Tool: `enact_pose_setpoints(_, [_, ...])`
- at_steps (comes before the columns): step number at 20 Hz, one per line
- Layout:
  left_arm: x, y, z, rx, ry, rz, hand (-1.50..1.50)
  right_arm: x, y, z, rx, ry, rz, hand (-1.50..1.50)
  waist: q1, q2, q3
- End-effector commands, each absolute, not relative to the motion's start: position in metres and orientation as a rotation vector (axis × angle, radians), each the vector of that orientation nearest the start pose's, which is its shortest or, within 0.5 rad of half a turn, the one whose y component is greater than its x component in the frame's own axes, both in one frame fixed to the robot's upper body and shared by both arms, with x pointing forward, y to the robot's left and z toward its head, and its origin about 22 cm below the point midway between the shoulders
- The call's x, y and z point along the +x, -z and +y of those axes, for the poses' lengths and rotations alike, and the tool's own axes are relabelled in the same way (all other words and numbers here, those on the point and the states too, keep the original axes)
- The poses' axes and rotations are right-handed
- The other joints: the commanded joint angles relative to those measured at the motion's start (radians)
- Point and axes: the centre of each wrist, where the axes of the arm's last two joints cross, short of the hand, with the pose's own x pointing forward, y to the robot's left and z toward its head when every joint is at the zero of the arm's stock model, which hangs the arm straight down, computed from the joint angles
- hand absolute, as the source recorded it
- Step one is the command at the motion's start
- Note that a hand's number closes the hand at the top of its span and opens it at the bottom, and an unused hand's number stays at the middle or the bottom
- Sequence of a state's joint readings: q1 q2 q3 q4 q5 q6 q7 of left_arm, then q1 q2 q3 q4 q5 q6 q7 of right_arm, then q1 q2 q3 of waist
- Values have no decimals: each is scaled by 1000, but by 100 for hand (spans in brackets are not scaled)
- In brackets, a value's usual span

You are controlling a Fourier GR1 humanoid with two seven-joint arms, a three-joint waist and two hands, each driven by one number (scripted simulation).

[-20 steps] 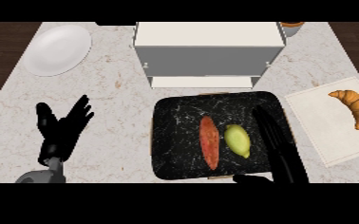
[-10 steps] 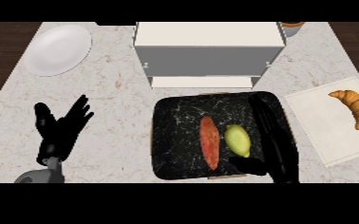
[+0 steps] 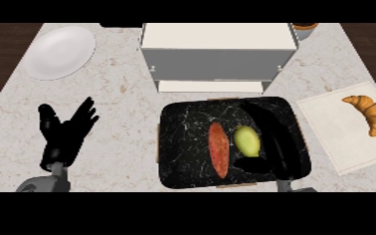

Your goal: Pick the lemon from the tray and place it in the tiered shelf

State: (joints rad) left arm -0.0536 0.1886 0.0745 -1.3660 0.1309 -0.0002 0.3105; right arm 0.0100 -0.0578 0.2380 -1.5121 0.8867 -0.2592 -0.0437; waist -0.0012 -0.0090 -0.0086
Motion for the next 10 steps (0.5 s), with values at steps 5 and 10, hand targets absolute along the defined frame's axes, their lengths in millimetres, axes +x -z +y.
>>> enact_pose_setpoints(5, [238, 28, 306, 80, -57, -1123, 0, 224, 48, -158, -653, -960, -1664, 150, 6, 9, 9])
enact_pose_setpoints(10, [240, 30, 299, 86, -28, -1106, 0, 211, 41, -153, -629, -933, -1765, 150, 1, 9, 9])
